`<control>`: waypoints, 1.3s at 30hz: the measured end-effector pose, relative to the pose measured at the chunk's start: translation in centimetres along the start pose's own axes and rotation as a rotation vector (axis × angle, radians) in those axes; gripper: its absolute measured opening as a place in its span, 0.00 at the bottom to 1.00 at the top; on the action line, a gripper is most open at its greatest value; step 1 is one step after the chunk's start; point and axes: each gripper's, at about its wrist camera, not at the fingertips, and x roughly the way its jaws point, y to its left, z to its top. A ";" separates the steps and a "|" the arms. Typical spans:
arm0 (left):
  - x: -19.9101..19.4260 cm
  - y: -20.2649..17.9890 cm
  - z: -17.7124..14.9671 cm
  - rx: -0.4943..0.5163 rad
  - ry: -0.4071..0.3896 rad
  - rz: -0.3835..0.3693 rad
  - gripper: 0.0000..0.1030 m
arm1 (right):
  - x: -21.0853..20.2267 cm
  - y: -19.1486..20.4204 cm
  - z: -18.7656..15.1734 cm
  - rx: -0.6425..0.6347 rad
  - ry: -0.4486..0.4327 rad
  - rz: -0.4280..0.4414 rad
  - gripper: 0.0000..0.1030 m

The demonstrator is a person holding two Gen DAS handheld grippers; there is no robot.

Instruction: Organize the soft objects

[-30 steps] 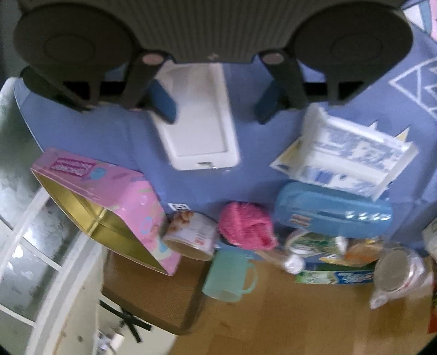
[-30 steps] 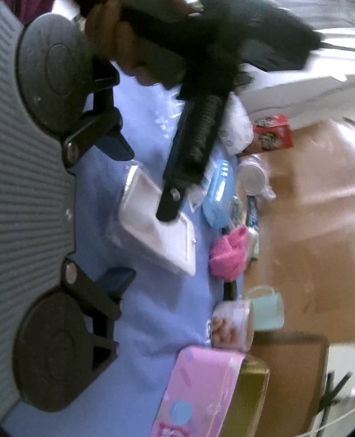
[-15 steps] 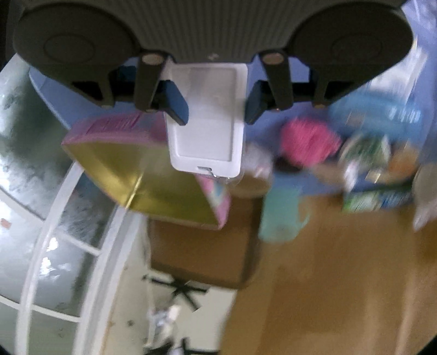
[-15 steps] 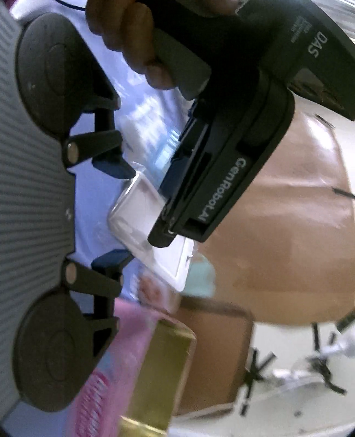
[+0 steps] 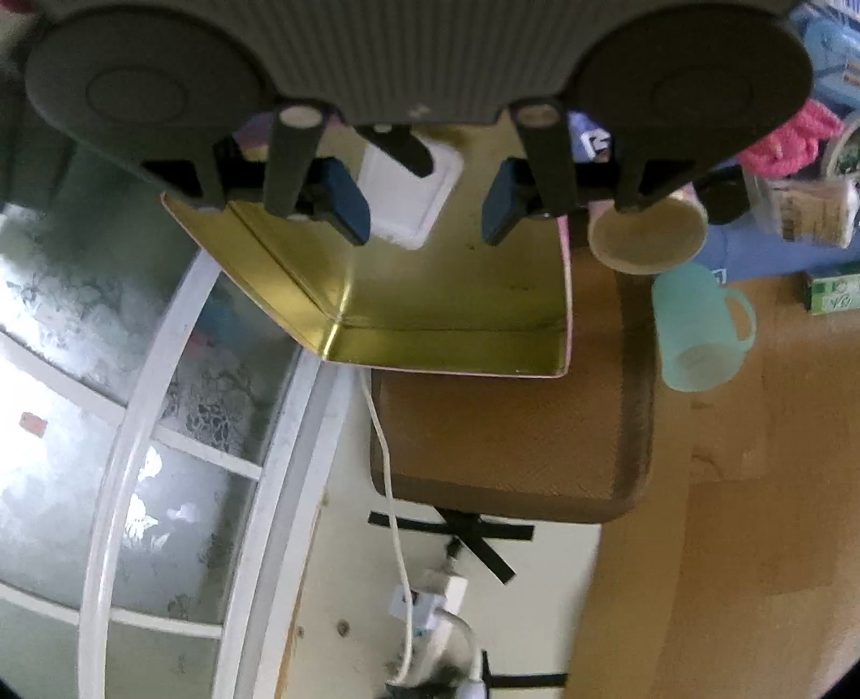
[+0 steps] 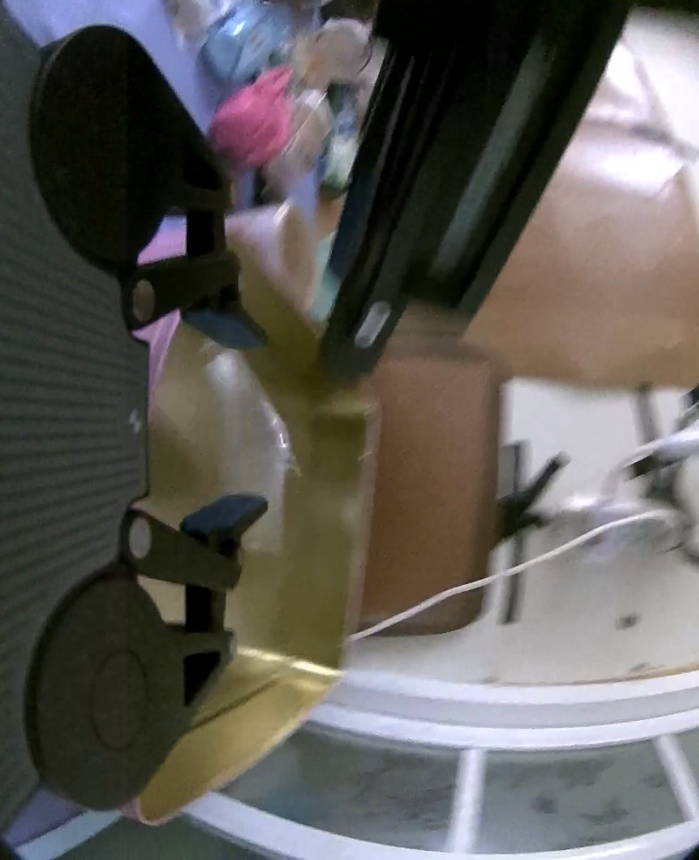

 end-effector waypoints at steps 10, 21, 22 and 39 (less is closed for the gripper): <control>-9.0 6.5 -5.7 0.001 -0.111 0.197 0.62 | -5.2 3.7 -2.3 0.120 -0.163 0.050 0.74; -15.3 11.7 -12.5 0.034 -0.340 0.758 0.65 | -7.5 12.3 -4.1 -0.009 -0.338 0.073 0.65; -15.6 11.8 -12.9 0.042 -0.355 0.783 0.65 | -7.5 12.6 -4.1 -0.017 -0.346 0.072 0.65; -16.7 10.7 -15.7 0.070 -0.515 0.927 1.00 | -7.0 14.1 -4.5 -0.105 -0.290 0.090 0.66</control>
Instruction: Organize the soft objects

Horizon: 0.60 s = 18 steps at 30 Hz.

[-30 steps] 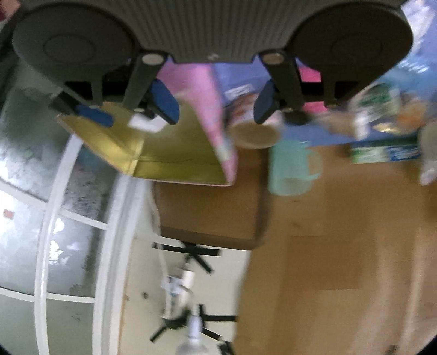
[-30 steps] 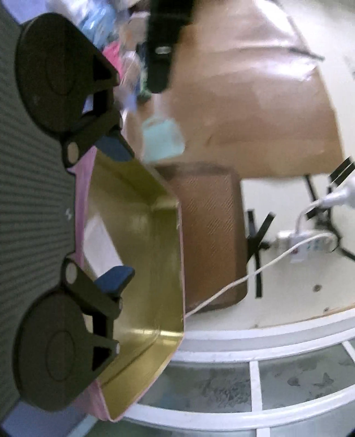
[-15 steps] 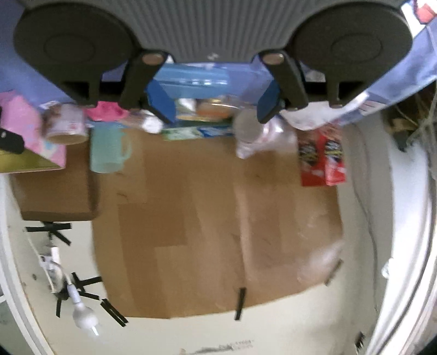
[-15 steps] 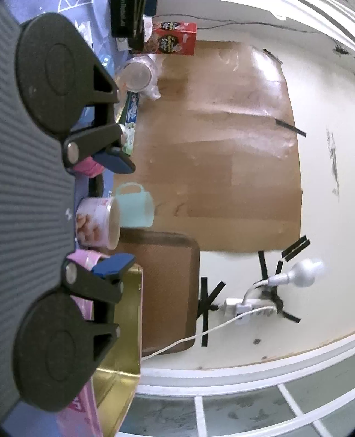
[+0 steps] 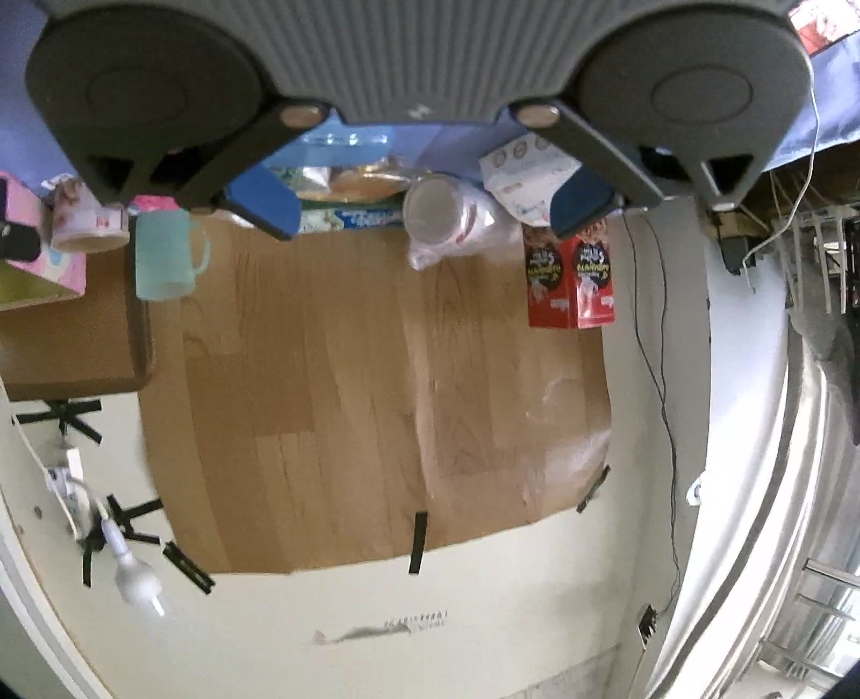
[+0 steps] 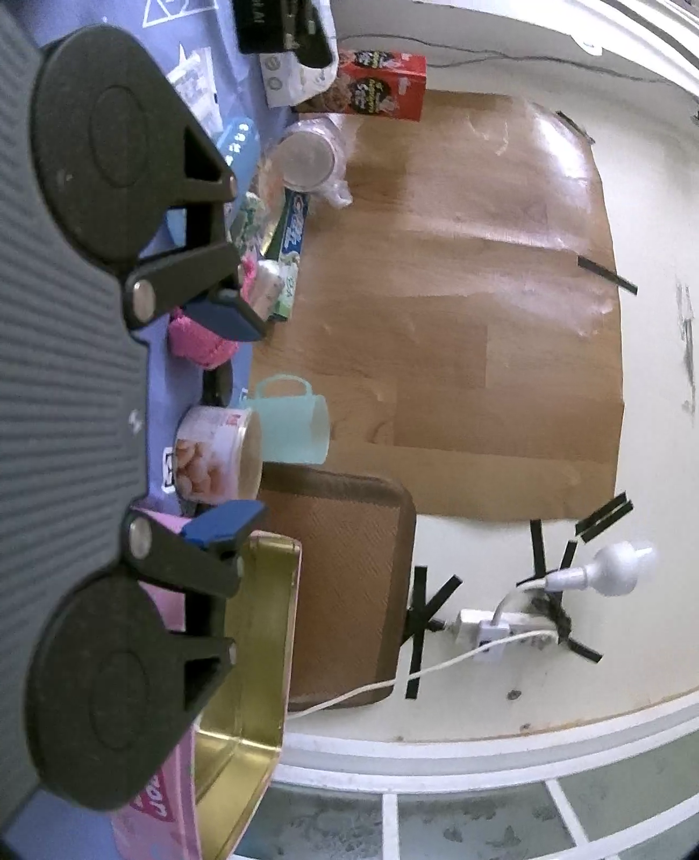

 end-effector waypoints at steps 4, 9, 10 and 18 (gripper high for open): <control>0.6 0.3 0.0 -0.017 0.031 -0.004 1.00 | -0.1 0.6 0.1 -0.029 -0.001 0.008 0.72; 1.4 0.7 0.0 -0.044 0.080 -0.005 1.00 | -0.2 0.4 0.1 -0.016 -0.003 0.011 0.89; 1.4 0.7 -0.1 -0.044 0.082 -0.004 1.00 | -0.1 0.4 0.2 -0.017 -0.002 0.013 0.92; 1.4 1.0 -0.1 -0.048 0.089 -0.022 1.00 | -0.3 1.2 0.2 -0.061 -0.010 0.022 0.94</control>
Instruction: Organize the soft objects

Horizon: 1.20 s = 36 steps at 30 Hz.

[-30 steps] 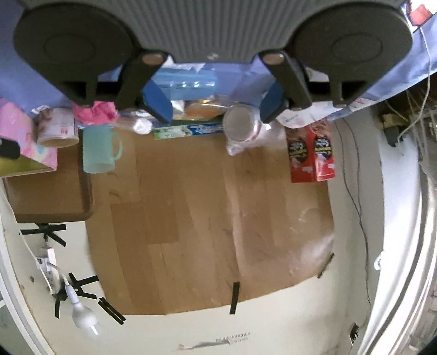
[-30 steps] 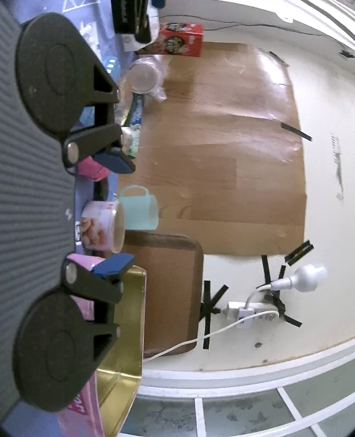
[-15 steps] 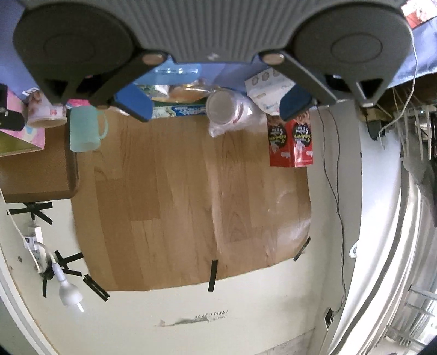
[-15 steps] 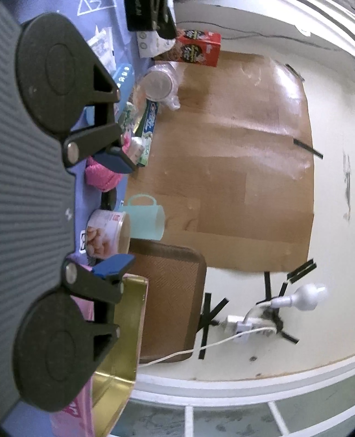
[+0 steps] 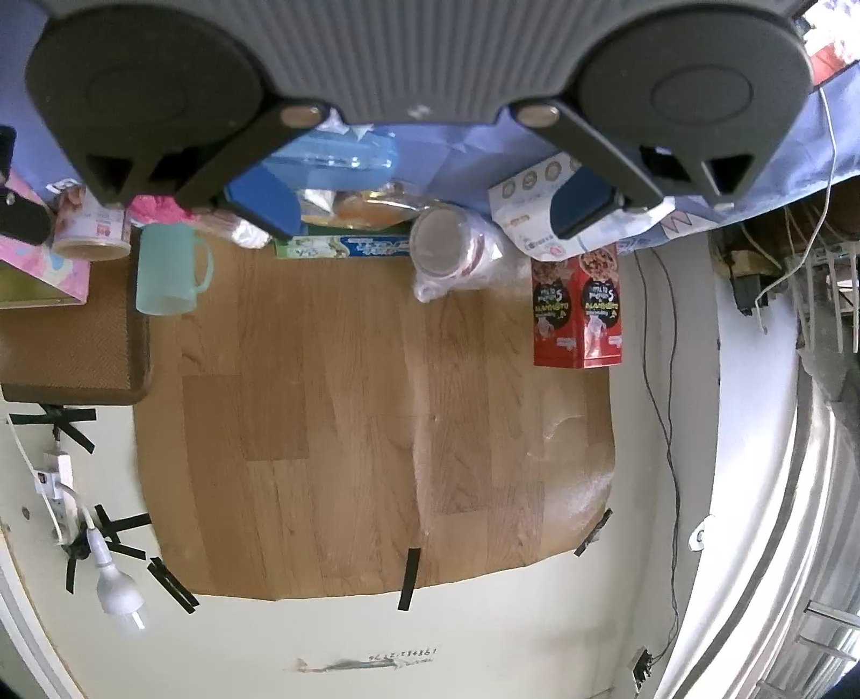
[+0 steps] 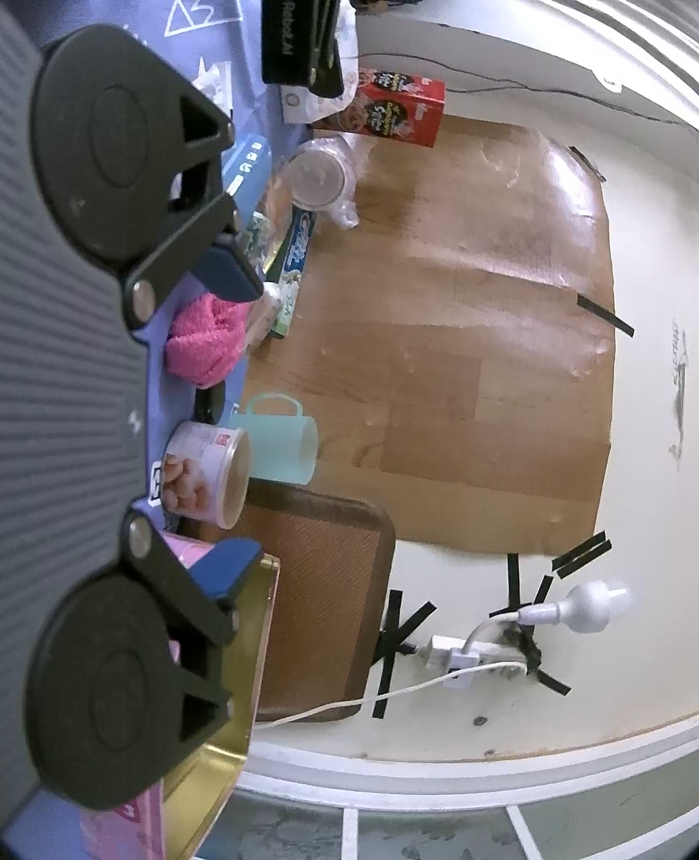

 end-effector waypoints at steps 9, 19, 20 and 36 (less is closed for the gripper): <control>1.6 3.0 1.1 -0.009 0.069 0.028 1.00 | 0.6 0.3 0.1 -0.020 0.038 0.025 0.94; 2.8 3.7 -0.1 -0.001 0.128 0.027 1.00 | 0.6 1.2 0.1 -0.066 0.053 0.039 0.93; 2.8 3.7 -0.1 0.002 0.125 0.025 1.00 | 0.6 1.2 0.1 -0.069 0.054 0.041 0.93; 4.8 7.1 -0.1 -0.174 0.255 -0.007 1.00 | 2.4 2.3 1.3 0.057 0.202 0.335 0.78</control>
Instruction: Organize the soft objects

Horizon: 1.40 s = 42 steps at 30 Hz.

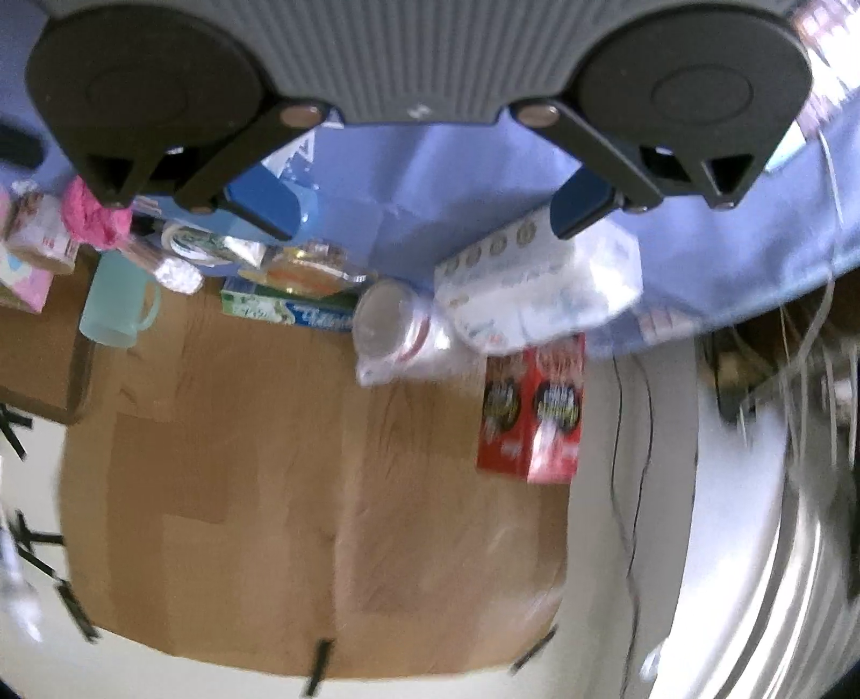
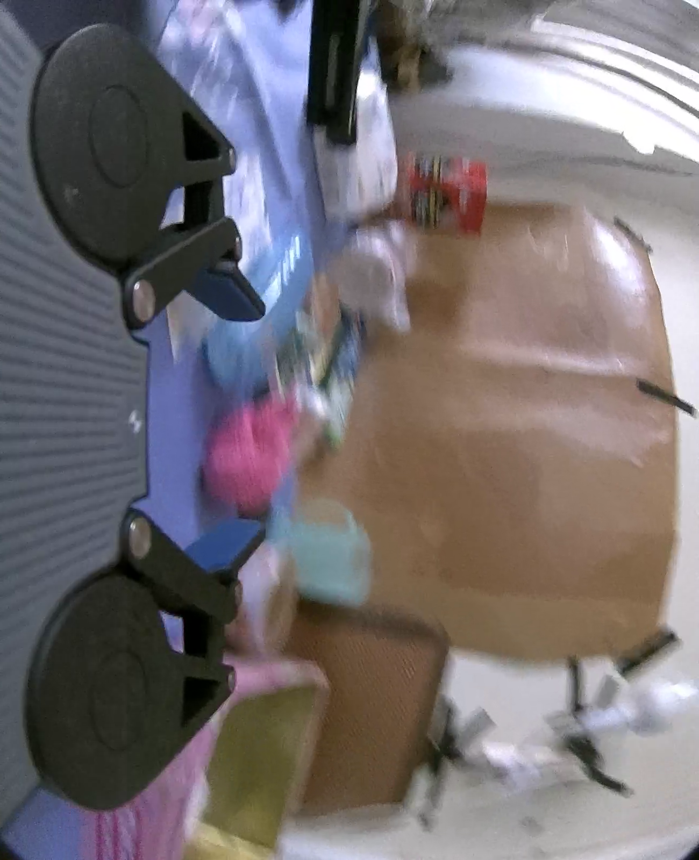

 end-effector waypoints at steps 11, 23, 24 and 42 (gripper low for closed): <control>1.5 1.0 -0.3 -0.062 0.090 -0.067 0.95 | 5.6 2.4 0.5 0.024 0.256 0.253 0.87; 1.5 0.8 -0.3 -0.053 0.084 -0.081 0.95 | 6.8 3.9 0.5 -0.047 0.335 0.303 0.35; 1.5 0.8 -0.3 -0.051 0.083 -0.081 0.95 | 6.4 3.9 0.4 -0.050 0.331 0.301 0.27; 2.0 1.7 -0.2 -0.117 0.111 -0.071 0.98 | 6.6 4.0 0.9 -0.075 0.319 0.382 0.88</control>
